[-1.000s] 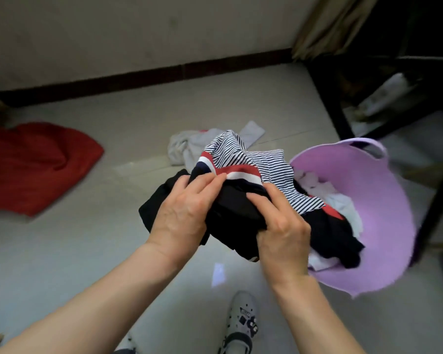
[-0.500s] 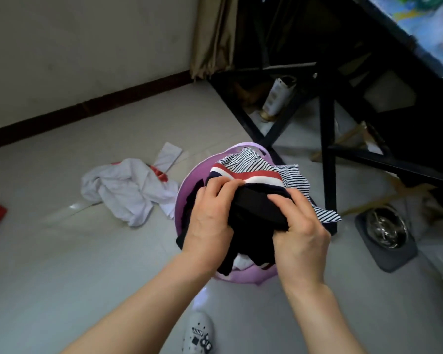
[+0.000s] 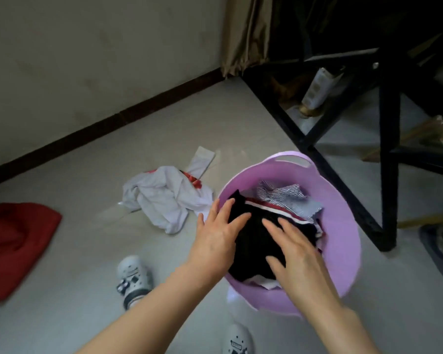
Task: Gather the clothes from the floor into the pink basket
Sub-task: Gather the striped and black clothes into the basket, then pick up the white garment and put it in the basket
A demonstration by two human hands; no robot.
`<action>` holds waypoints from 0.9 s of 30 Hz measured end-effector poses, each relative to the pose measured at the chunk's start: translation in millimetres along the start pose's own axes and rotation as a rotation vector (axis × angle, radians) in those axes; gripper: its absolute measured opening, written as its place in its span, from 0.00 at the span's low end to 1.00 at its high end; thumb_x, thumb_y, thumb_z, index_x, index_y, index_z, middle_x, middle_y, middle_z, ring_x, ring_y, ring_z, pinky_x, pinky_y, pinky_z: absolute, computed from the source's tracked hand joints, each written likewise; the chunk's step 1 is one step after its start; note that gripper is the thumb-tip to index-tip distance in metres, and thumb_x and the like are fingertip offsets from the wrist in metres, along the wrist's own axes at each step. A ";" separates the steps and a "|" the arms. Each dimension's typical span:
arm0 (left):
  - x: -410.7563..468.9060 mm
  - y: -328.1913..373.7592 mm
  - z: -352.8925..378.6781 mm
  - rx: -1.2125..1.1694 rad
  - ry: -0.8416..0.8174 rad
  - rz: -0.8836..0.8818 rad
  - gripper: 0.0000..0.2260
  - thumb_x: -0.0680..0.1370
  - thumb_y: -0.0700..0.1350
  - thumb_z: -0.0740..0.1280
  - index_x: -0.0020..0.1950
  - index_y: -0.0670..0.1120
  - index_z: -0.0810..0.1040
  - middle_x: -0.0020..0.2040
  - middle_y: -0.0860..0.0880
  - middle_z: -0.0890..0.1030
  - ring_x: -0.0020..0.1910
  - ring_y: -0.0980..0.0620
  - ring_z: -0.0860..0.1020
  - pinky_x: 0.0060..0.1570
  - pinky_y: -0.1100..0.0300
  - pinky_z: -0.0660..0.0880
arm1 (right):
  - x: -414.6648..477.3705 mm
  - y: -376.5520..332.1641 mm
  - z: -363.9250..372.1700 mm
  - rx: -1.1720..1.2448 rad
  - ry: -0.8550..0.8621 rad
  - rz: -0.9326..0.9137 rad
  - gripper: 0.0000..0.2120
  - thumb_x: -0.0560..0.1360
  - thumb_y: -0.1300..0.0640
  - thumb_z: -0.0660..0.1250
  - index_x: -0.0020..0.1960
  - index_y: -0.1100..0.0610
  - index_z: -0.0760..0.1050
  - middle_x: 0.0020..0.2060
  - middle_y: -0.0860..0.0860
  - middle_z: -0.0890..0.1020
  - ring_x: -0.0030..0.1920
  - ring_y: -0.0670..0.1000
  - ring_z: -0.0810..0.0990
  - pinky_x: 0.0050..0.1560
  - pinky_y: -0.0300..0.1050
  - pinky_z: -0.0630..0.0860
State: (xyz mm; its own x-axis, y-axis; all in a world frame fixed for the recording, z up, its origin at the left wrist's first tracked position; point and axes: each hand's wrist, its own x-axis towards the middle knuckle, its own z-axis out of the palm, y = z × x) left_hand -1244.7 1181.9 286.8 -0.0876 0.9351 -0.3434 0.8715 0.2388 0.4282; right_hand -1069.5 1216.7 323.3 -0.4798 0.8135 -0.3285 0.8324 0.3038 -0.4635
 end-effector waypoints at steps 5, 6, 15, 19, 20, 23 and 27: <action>23.6 -90.0 -23.0 0.074 -0.069 0.037 0.35 0.75 0.36 0.64 0.76 0.59 0.54 0.78 0.49 0.49 0.77 0.43 0.43 0.71 0.37 0.52 | 59.8 -62.1 50.2 -0.008 -0.040 -0.052 0.44 0.69 0.63 0.74 0.76 0.43 0.55 0.76 0.55 0.60 0.76 0.58 0.55 0.72 0.51 0.59; 30.9 -109.6 -28.4 0.094 -0.090 0.033 0.37 0.75 0.35 0.64 0.76 0.59 0.51 0.78 0.49 0.48 0.77 0.43 0.42 0.72 0.37 0.51 | 76.6 -77.4 60.5 0.007 -0.026 -0.059 0.45 0.69 0.63 0.74 0.76 0.42 0.53 0.76 0.56 0.58 0.76 0.58 0.54 0.72 0.50 0.60; 113.1 -280.7 -71.7 0.224 -0.124 -0.145 0.44 0.75 0.42 0.66 0.76 0.55 0.35 0.78 0.47 0.40 0.76 0.41 0.39 0.71 0.35 0.52 | 244.0 -181.5 168.5 0.018 -0.090 -0.029 0.53 0.68 0.57 0.75 0.78 0.44 0.40 0.78 0.53 0.42 0.77 0.59 0.45 0.72 0.52 0.61; 150.2 -348.3 -42.4 0.287 -0.209 -0.231 0.51 0.72 0.53 0.72 0.75 0.55 0.32 0.78 0.45 0.37 0.76 0.38 0.38 0.69 0.32 0.53 | 307.2 -168.1 225.7 -0.137 -0.229 0.008 0.57 0.68 0.49 0.76 0.76 0.43 0.33 0.77 0.54 0.37 0.76 0.61 0.41 0.72 0.59 0.57; 160.0 -364.9 -30.5 0.310 -0.220 -0.236 0.52 0.70 0.55 0.73 0.75 0.56 0.31 0.77 0.45 0.36 0.75 0.37 0.37 0.68 0.30 0.53 | 323.5 -161.5 242.3 -0.165 -0.256 0.016 0.58 0.67 0.48 0.76 0.76 0.43 0.33 0.77 0.54 0.36 0.76 0.62 0.40 0.72 0.61 0.57; 194.2 -407.6 16.4 0.364 -0.242 -0.248 0.57 0.66 0.61 0.73 0.74 0.57 0.29 0.77 0.44 0.33 0.75 0.35 0.36 0.66 0.28 0.53 | 371.3 -137.3 294.2 -0.281 -0.274 -0.019 0.60 0.63 0.44 0.78 0.76 0.44 0.35 0.77 0.55 0.38 0.76 0.63 0.40 0.69 0.64 0.59; 227.8 -446.2 84.8 0.410 -0.262 -0.234 0.59 0.64 0.64 0.73 0.73 0.58 0.27 0.76 0.43 0.31 0.74 0.32 0.36 0.64 0.27 0.54 | 414.0 -106.7 360.6 -0.418 -0.300 -0.103 0.61 0.63 0.40 0.77 0.76 0.45 0.33 0.77 0.56 0.37 0.75 0.65 0.40 0.67 0.67 0.61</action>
State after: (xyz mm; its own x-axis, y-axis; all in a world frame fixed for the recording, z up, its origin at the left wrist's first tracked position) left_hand -1612.6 1266.1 -53.4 -0.2245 0.7597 -0.6103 0.9646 0.2622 -0.0284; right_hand -1456.9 1342.3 -60.1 -0.5720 0.6097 -0.5487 0.7870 0.5965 -0.1576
